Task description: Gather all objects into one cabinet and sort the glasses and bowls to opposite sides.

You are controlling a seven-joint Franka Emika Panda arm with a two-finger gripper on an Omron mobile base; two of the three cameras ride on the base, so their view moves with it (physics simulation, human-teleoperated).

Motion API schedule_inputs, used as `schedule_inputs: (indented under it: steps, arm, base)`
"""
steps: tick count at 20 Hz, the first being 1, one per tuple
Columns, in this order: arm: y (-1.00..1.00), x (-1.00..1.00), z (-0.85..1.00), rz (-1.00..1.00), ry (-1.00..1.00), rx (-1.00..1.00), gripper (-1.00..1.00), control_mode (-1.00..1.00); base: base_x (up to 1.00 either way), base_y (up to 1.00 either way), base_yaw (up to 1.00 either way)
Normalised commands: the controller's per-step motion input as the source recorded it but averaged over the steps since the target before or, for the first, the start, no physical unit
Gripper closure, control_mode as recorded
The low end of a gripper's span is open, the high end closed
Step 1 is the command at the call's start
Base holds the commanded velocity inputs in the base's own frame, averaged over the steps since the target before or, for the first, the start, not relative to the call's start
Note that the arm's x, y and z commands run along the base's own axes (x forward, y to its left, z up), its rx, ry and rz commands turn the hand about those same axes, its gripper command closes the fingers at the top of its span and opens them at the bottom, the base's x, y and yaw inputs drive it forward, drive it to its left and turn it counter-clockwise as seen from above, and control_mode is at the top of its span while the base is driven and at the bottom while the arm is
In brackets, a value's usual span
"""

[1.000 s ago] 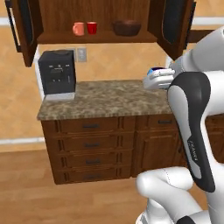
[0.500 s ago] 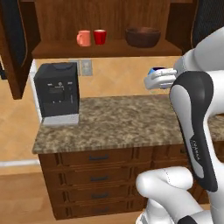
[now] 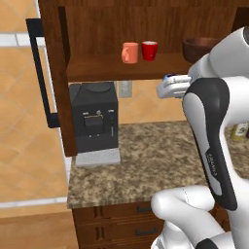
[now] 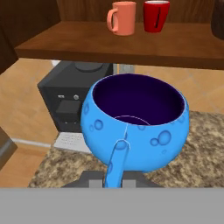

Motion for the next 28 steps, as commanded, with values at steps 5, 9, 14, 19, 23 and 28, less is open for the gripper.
schedule_inputs:
  steps: [5, 9, 14, 19, 23, 28]
  arm:
    - [0.00, 0.00, 0.00, 0.00, 0.00, 0.00, 1.00, 1.00]
    - [0.00, 0.00, 0.00, 0.00, 0.00, 0.00, 1.00, 1.00]
    - [0.00, 0.00, 0.00, 0.00, 0.00, 0.00, 1.00, 1.00]
    - [0.00, 0.00, 0.00, 0.00, 0.00, 0.00, 1.00, 1.00]
    - [0.11, 0.00, 0.08, 0.00, -0.05, -0.03, 1.00, -1.00]
    - [0.10, 0.02, 0.24, 0.03, -0.03, -0.03, 1.00, -1.00]
  base:
    - [1.00, -0.05, 0.00]
    - [1.00, 0.39, -0.09]
    - [0.75, 0.16, -0.01]
    - [0.17, 0.00, 0.00]
    - [0.03, 0.00, 0.00]
    - [0.00, 0.00, 0.00]
